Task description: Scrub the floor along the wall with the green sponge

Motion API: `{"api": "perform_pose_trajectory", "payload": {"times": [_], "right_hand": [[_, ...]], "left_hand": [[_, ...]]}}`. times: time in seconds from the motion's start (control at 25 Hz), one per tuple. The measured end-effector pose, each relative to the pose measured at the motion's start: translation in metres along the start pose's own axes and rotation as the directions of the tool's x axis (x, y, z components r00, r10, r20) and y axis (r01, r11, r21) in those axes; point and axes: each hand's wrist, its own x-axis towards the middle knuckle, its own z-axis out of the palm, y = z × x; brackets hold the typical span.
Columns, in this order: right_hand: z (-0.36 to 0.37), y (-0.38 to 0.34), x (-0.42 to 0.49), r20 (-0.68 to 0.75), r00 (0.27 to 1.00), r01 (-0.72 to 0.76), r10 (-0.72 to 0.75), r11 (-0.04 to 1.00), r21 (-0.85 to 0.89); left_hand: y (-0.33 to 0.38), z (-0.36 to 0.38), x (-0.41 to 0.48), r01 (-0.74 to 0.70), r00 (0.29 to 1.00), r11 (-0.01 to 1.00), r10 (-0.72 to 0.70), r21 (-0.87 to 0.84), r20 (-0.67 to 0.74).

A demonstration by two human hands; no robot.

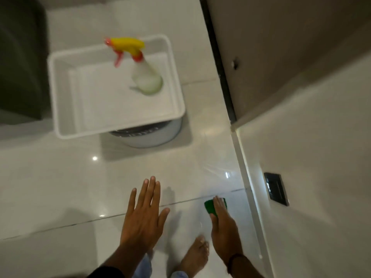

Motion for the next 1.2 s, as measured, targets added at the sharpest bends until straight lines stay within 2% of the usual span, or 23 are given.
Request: {"api": "perform_pose_trajectory", "payload": {"times": [0.2,0.32,0.4,0.52,0.68,0.76,0.84,1.0,1.12,1.2], "right_hand": [[0.012,-0.178,0.024,0.019,0.966,0.257,-0.257,0.966,0.016],[0.03,-0.272,0.056,-0.064,0.848,0.522,-0.527,0.85,-0.07],[0.049,-0.321,0.091,-0.04,0.813,0.575,-0.581,0.811,-0.103],[0.075,-0.371,0.148,0.043,0.798,0.594,-0.602,0.771,-0.229],[0.11,-0.402,0.223,0.095,0.771,0.609,-0.63,0.685,-0.399],[0.124,-0.408,0.251,0.099,0.755,0.606,-0.649,0.631,-0.485],[0.138,-0.41,0.271,0.077,0.77,0.569,-0.633,0.628,-0.532],[0.159,-0.401,0.28,0.142,0.805,0.52,-0.576,0.57,-0.636],[0.156,-0.406,0.283,0.17,0.805,0.511,-0.568,0.519,-0.685],[0.147,-0.41,0.269,0.159,0.808,0.514,-0.567,0.546,-0.662]], "left_hand": [[-0.066,-0.101,0.033,0.138,0.973,0.988,-0.147,-0.063,-0.18],[-0.117,-0.132,0.075,0.187,0.965,0.979,-0.199,-0.084,-0.172],[-0.153,-0.142,0.108,0.22,0.96,0.972,-0.231,-0.083,-0.159],[-0.197,-0.146,0.154,0.231,0.958,0.971,-0.238,-0.059,-0.163],[-0.242,-0.133,0.196,0.199,0.965,0.979,-0.204,-0.044,-0.164],[-0.257,-0.124,0.211,0.186,0.963,0.98,-0.197,-0.073,-0.185],[-0.267,-0.116,0.22,0.174,0.96,0.981,-0.187,-0.08,-0.208],[-0.277,-0.101,0.225,0.159,0.963,0.987,-0.162,-0.034,-0.213],[-0.278,-0.101,0.225,0.141,0.962,0.989,-0.146,-0.039,-0.229],[-0.276,-0.108,0.221,0.158,0.959,0.985,-0.169,-0.065,-0.227]]}}
